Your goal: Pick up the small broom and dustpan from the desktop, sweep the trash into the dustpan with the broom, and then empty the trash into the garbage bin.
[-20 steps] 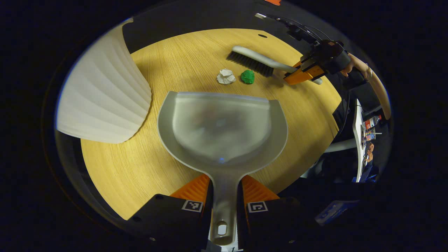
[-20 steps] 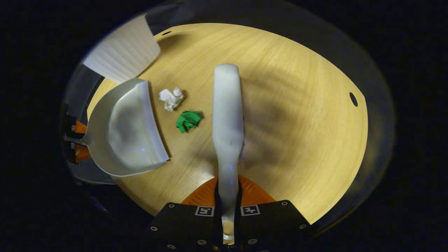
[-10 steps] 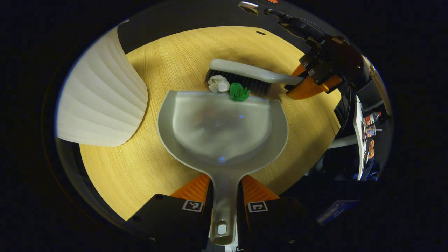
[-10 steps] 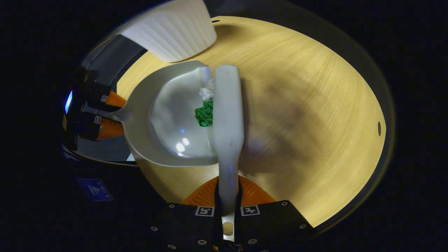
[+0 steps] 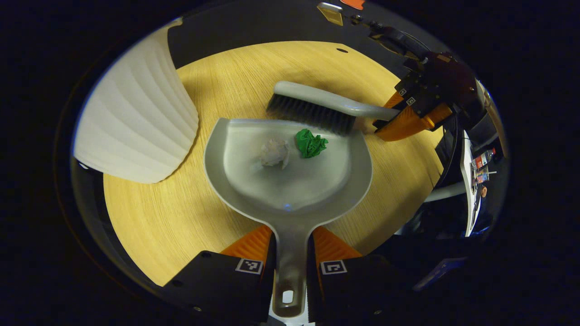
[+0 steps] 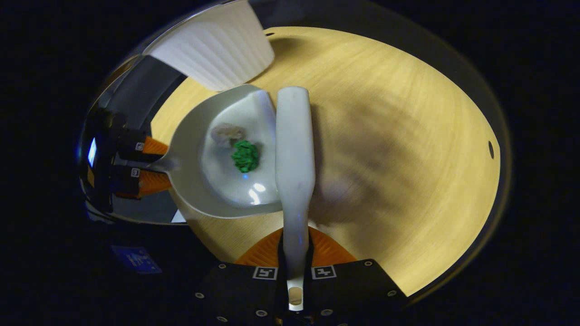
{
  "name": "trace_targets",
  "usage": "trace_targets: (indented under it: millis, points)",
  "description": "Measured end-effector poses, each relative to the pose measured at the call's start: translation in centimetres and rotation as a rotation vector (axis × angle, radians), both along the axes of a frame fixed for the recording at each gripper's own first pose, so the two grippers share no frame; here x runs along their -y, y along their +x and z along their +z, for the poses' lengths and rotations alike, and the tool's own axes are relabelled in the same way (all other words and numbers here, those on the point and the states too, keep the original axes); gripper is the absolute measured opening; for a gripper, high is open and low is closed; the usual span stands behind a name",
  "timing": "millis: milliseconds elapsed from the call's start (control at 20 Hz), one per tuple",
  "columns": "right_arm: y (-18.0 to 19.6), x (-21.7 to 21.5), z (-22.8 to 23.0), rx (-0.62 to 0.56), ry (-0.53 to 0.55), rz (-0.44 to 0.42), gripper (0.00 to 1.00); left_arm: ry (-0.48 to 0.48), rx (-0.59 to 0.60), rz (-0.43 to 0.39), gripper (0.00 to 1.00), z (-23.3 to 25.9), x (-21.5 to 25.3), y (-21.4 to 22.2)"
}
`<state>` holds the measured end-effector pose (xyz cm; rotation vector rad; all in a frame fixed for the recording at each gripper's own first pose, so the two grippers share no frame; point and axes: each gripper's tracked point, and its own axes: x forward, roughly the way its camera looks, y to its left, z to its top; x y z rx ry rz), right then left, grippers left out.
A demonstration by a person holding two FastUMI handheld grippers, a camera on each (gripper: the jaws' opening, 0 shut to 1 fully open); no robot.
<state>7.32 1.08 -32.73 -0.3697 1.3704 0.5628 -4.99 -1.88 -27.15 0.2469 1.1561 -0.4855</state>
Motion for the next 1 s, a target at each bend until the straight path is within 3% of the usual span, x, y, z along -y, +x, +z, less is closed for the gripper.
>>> trace_targets:
  millis: [300,450,800,1000]
  points:
    - [0.2,4.9,-1.1,0.030,-0.046,-0.203,0.12,-0.040,0.018,0.022,0.32,2.1,0.2,-0.1]
    - [0.0,5.2,-1.9,0.020,-0.035,-0.264,0.12,-0.058,0.054,-0.020,0.32,5.3,-0.9,0.6]
    - [-0.4,4.4,-3.4,0.019,-0.022,-0.311,0.13,-0.094,0.141,-0.207,0.32,20.6,-1.7,4.4]
    - [-0.8,4.7,-3.7,0.019,-0.013,-0.310,0.13,-0.110,0.197,-0.224,0.31,28.3,-2.4,8.8]
